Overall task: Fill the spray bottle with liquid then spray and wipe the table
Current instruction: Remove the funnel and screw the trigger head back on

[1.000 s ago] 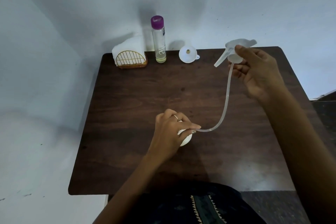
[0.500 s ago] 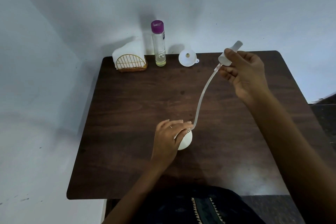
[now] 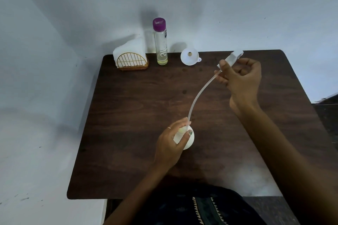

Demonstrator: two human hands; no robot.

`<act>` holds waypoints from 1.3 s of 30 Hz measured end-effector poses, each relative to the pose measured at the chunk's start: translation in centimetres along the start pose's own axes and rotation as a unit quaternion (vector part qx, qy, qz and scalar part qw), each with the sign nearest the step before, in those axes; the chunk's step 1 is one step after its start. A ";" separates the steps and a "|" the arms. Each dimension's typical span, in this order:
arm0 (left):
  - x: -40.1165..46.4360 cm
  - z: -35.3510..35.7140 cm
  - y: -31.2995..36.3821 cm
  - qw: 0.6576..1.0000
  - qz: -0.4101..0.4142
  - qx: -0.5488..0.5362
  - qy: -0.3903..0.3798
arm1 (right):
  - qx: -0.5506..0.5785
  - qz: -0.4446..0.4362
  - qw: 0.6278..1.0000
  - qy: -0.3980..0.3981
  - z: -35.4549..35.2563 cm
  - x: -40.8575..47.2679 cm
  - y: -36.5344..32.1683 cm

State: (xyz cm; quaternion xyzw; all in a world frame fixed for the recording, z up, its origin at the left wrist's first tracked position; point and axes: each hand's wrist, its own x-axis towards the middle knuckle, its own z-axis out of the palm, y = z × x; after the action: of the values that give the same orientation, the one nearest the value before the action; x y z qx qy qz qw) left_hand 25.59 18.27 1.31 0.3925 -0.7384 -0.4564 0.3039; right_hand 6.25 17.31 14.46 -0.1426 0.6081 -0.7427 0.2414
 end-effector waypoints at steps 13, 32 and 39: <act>0.4 -0.4 -0.9 0.996 -0.085 -0.019 -0.008 | -0.184 -0.055 0.962 -0.196 -0.9 -6.3 5.5; 0.1 -0.2 -1.8 0.997 -0.077 -0.017 0.013 | -0.387 -0.095 0.856 -0.330 -3.3 -7.0 9.7; 0.1 -0.2 -1.9 0.992 -0.114 -0.046 0.017 | -0.408 -0.111 0.850 -0.315 -2.3 -7.0 10.9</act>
State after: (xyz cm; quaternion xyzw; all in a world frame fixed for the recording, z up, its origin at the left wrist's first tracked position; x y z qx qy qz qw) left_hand 26.33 17.57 -0.34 0.4673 -0.6622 -0.5146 0.2797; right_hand 12.97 21.40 3.95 -0.5213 0.7275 -0.3652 0.2560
